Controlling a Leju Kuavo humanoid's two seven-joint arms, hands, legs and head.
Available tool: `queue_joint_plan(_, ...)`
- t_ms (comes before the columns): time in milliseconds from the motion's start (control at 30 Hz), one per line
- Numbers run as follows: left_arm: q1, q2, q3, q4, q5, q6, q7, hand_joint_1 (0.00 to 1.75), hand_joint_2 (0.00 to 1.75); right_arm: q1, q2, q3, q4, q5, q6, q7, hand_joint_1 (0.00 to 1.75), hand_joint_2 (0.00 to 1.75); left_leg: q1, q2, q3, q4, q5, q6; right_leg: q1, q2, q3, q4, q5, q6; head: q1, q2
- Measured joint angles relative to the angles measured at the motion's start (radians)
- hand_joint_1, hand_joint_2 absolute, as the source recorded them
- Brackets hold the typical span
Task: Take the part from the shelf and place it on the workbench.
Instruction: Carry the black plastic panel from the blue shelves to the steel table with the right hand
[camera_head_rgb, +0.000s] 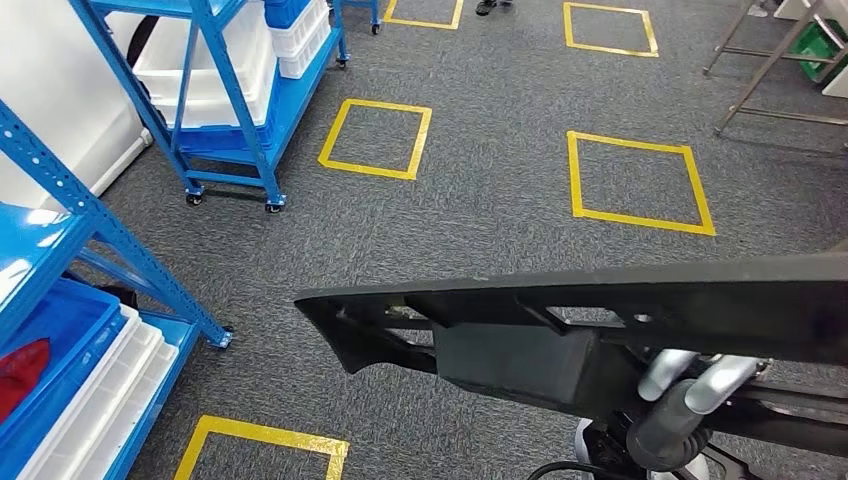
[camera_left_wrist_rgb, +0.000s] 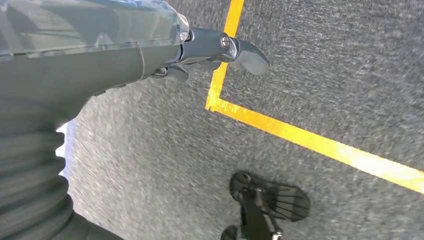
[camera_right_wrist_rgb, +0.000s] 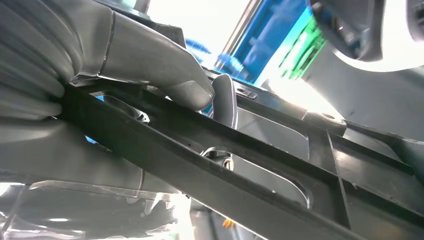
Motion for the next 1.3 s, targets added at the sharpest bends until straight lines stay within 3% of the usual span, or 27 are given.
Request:
queue_joint_plan(33,-0.001,-0.002,0.0,0.0,-0.003,0.001,0.002,0.0,1.75,0.002,-0.003,0.0,0.004,0.003,-0.007,0.0,1.75,1.75,-0.001,0.011,0.001,0.0,-0.001,-0.001,-0.001,-0.004,0.012,-0.021,0.019,-0.001,0.0,0.0)
queue_joint_plan(67,-0.002,-0.004,-0.001,0.0,-0.005,0.003,0.004,0.0,1.75,0.004,-0.005,0.0,0.007,0.005,-0.011,0.0,1.75,1.75,-0.001,0.021,0.003,0.0,-0.003,-0.002,0.0,-0.012,0.044,-0.08,0.051,-0.003,0.0,0.0)
queue_joint_plan(133,-0.004,-0.008,-0.001,0.0,-0.006,0.007,0.006,0.0,1.75,0.008,-0.009,0.001,0.01,0.01,-0.015,0.0,1.75,1.75,-0.003,0.038,0.008,0.0,-0.008,-0.009,0.008,-0.054,0.118,-0.221,0.098,-0.013,0.0,0.0)
queue_joint_plan(200,-0.004,-0.012,-0.001,0.0,-0.005,0.01,0.008,0.0,1.75,0.011,-0.012,0.002,0.013,0.013,-0.017,0.0,1.75,1.75,-0.006,0.054,0.012,0.0,-0.013,-0.018,0.018,-0.076,0.147,-0.283,0.108,-0.022,0.0,0.0)
queue_joint_plan(267,-0.005,-0.015,-0.001,0.0,-0.005,0.011,0.008,0.0,1.75,0.015,-0.014,0.002,0.014,0.013,-0.019,0.0,1.75,1.75,-0.006,0.069,0.017,-0.003,-0.016,-0.028,0.018,-0.054,0.147,-0.289,0.111,-0.03,0.0,0.0)
queue_joint_plan(333,-0.008,-0.018,-0.003,0.0,-0.005,0.008,0.006,0.0,1.75,0.018,-0.014,0.004,0.016,0.014,-0.021,0.0,1.75,1.75,-0.003,0.044,0.014,0.019,-0.036,-0.037,0.013,-0.033,0.154,-0.3,0.118,-0.041,0.0,0.0)
queue_joint_plan(400,-0.006,-0.021,-0.004,0.001,-0.007,0.0,0.002,0.0,1.75,0.021,-0.015,0.006,0.017,0.017,-0.024,0.0,1.75,1.75,0.001,-0.005,-0.028,0.117,-0.093,-0.042,0.009,-0.012,0.16,-0.307,0.121,-0.05,0.0,0.0)
queue_joint_plan(467,0.0,-0.022,-0.008,0.001,-0.017,-0.008,0.001,0.0,1.75,0.027,-0.015,0.007,0.018,0.022,-0.027,0.0,1.75,1.75,0.001,-0.025,-0.093,0.247,-0.145,-0.045,0.01,0.013,0.16,-0.306,0.12,-0.054,0.0,0.0)
queue_joint_plan(500,0.003,-0.022,-0.012,0.001,-0.022,-0.009,0.001,0.0,1.75,0.029,-0.016,0.007,0.018,0.023,-0.029,0.0,1.75,1.75,0.002,-0.028,-0.111,0.278,-0.145,-0.047,0.01,0.027,0.161,-0.305,0.12,-0.054,0.0,0.0)
queue_joint_plan(533,0.004,-0.023,-0.016,0.001,-0.024,-0.011,0.0,0.0,1.75,0.031,-0.016,0.006,0.018,0.023,-0.032,0.0,1.75,1.75,0.002,-0.029,-0.112,0.271,-0.125,-0.048,0.01,0.042,0.162,-0.304,0.119,-0.053,0.0,0.0)
queue_joint_plan(567,0.004,-0.023,-0.019,0.001,-0.022,-0.012,-0.003,0.0,1.75,0.032,-0.017,0.006,0.018,0.021,-0.034,0.0,1.75,1.75,0.004,-0.034,-0.095,0.225,-0.088,-0.048,0.009,0.056,0.164,-0.302,0.118,-0.051,0.0,0.0)
queue_joint_plan(633,0.002,-0.024,-0.021,0.001,-0.015,-0.014,-0.008,0.0,1.75,0.031,-0.02,0.007,0.021,0.016,-0.033,0.0,1.75,1.75,0.009,-0.072,-0.039,0.089,-0.019,-0.047,0.008,0.081,0.163,-0.293,0.113,-0.043,0.0,0.0)
queue_joint_plan(700,0.001,-0.027,-0.021,0.002,-0.01,-0.015,-0.009,0.0,1.75,0.028,-0.023,0.007,0.026,0.012,-0.023,0.0,1.75,1.75,0.012,-0.108,-0.009,0.017,-0.001,-0.043,0.006,0.103,0.155,-0.285,0.111,-0.032,0.0,0.0)
queue_joint_plan(767,-0.002,-0.031,-0.021,0.002,-0.005,-0.014,-0.009,0.0,1.75,0.026,-0.026,0.007,0.03,0.011,-0.015,0.0,1.75,1.75,0.01,-0.103,-0.006,0.008,-0.003,-0.032,0.003,0.124,0.147,-0.285,0.114,-0.018,0.0,0.0)
queue_joint_plan(800,-0.004,-0.035,-0.021,0.002,-0.004,-0.013,-0.008,0.0,1.75,0.026,-0.029,0.006,0.033,0.01,-0.014,0.0,1.75,1.75,0.01,-0.092,-0.004,0.004,0.0,-0.025,0.002,0.119,0.144,-0.283,0.113,-0.013,0.0,0.0)
queue_joint_plan(867,-0.007,-0.042,-0.021,0.002,-0.001,-0.013,-0.008,0.0,1.75,0.016,-0.034,0.007,0.04,0.007,-0.017,0.0,1.75,1.75,0.011,-0.07,-0.001,-0.005,0.006,-0.012,0.004,0.072,0.122,-0.238,0.084,-0.003,0.0,0.0)
queue_joint_plan(933,-0.003,-0.046,-0.02,0.002,0.001,-0.012,-0.007,0.0,1.75,0.0,-0.041,0.012,0.05,0.003,-0.035,0.0,1.75,1.75,0.007,-0.044,0.0,-0.008,0.006,-0.004,0.002,0.017,0.063,-0.117,0.023,0.004,0.0,0.0)
queue_joint_plan(1000,0.0,-0.046,-0.02,0.002,0.004,-0.011,-0.009,0.0,1.75,-0.011,-0.053,0.022,0.061,0.001,-0.063,0.0,1.75,1.75,0.005,-0.017,0.001,-0.007,0.003,-0.003,-0.002,0.001,0.008,-0.012,-0.008,0.01,0.0,0.0)
queue_joint_plan(1033,0.0,-0.046,-0.019,0.002,0.005,-0.01,-0.01,0.0,1.75,-0.015,-0.06,0.027,0.065,0.001,-0.075,0.0,1.75,1.75,0.005,-0.005,0.002,-0.007,0.001,-0.003,-0.003,-0.002,0.005,-0.009,0.003,0.011,0.0,0.0)
queue_joint_plan(1100,-0.003,-0.046,-0.019,0.002,0.006,-0.01,-0.012,0.0,1.75,-0.023,-0.069,0.037,0.069,0.002,-0.09,0.0,1.75,1.75,0.005,0.016,0.008,-0.007,-0.004,-0.007,-0.003,-0.022,0.059,-0.116,0.068,0.007,0.0,0.0)
queue_joint_plan(1133,-0.003,-0.046,-0.018,0.002,0.008,-0.01,-0.013,0.0,1.75,-0.027,-0.073,0.043,0.07,0.002,-0.096,0.0,1.75,1.75,0.003,0.024,0.012,-0.007,-0.007,-0.011,0.002,-0.046,0.096,-0.188,0.094,0.002,0.0,0.0)
queue_joint_plan(1200,-0.004,-0.046,-0.016,0.002,0.012,-0.009,-0.013,0.0,1.75,-0.035,-0.078,0.055,0.07,0.001,-0.109,0.0,1.75,1.75,-0.002,0.041,0.019,-0.006,-0.015,-0.02,0.013,-0.079,0.14,-0.278,0.118,-0.011,0.0,0.0)
queue_joint_plan(1233,-0.004,-0.046,-0.015,0.002,0.013,-0.008,-0.013,0.0,1.75,-0.038,-0.08,0.061,0.07,0.0,-0.113,0.0,1.75,1.75,-0.004,0.051,0.021,-0.006,-0.017,-0.025,0.018,-0.08,0.143,-0.288,0.114,-0.016,0.0,0.0)
queue_joint_plan(1300,-0.007,-0.046,-0.014,0.002,0.014,-0.005,-0.012,0.0,1.75,-0.041,-0.083,0.068,0.07,-0.002,-0.118,0.0,1.75,1.75,-0.003,0.065,0.028,-0.007,-0.024,-0.035,0.015,-0.056,0.144,-0.293,0.117,-0.025,0.0,0.0)
